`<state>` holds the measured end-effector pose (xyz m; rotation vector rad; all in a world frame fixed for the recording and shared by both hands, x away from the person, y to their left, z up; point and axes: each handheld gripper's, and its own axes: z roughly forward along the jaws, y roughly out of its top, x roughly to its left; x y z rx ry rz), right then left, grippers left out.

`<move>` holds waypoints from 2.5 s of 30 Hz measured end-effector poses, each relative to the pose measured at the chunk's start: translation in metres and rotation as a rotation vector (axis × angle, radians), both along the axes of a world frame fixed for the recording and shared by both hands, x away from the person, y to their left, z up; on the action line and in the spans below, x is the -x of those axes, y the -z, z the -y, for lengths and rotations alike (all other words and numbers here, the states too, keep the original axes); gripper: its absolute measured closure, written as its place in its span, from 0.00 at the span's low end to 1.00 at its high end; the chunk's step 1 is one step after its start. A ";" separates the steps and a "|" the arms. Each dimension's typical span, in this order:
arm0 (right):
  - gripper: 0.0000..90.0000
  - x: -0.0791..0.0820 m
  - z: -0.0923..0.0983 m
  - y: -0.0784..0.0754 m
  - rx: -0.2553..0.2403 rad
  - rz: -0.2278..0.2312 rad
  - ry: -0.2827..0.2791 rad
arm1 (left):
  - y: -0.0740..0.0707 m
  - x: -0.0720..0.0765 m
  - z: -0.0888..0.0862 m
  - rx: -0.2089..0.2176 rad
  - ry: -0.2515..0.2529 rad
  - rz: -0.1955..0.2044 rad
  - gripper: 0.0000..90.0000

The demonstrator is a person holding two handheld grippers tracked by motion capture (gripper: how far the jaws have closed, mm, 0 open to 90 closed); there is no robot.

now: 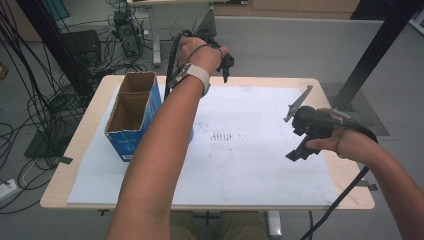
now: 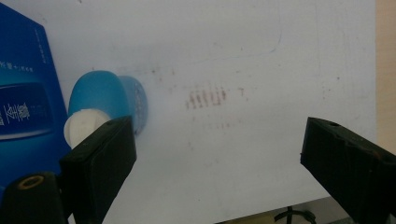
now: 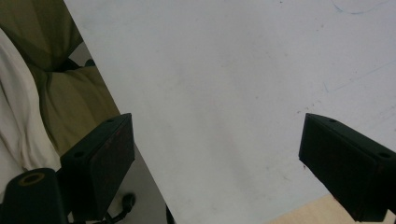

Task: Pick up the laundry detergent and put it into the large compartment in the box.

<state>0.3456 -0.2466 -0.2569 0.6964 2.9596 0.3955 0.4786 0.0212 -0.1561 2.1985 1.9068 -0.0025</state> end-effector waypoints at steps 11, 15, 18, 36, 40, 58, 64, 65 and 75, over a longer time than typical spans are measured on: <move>0.12 0.000 0.000 0.000 -0.002 0.001 -0.003 | -0.002 0.000 -0.001 0.004 0.003 0.004 0.12; 0.12 0.000 -0.001 -0.001 0.000 0.001 -0.001 | -0.004 0.000 -0.002 0.005 0.002 0.009 0.12; 0.12 0.000 -0.001 -0.002 -0.001 0.003 -0.001 | -0.005 0.001 -0.003 0.006 0.004 0.008 0.12; 0.12 0.000 -0.002 -0.003 -0.003 0.002 0.004 | -0.012 0.000 -0.011 0.006 0.001 0.007 0.11; 0.12 -0.001 -0.002 -0.002 -0.003 0.000 0.000 | -0.012 -0.001 -0.014 -0.006 0.007 -0.002 0.09; 0.12 -0.002 -0.003 0.005 -0.011 -0.014 0.007 | 0.012 -0.009 -0.037 -0.057 -0.045 -0.030 0.09; 0.12 -0.003 -0.003 0.007 -0.015 -0.015 0.009 | 0.023 -0.011 -0.043 -0.076 -0.050 -0.047 0.09; 0.12 -0.003 -0.003 0.007 -0.015 -0.018 0.007 | 0.024 -0.012 -0.043 -0.075 -0.051 -0.050 0.09; 0.12 -0.004 -0.004 0.010 -0.011 -0.024 0.006 | 0.033 -0.016 -0.049 -0.089 -0.047 -0.060 0.10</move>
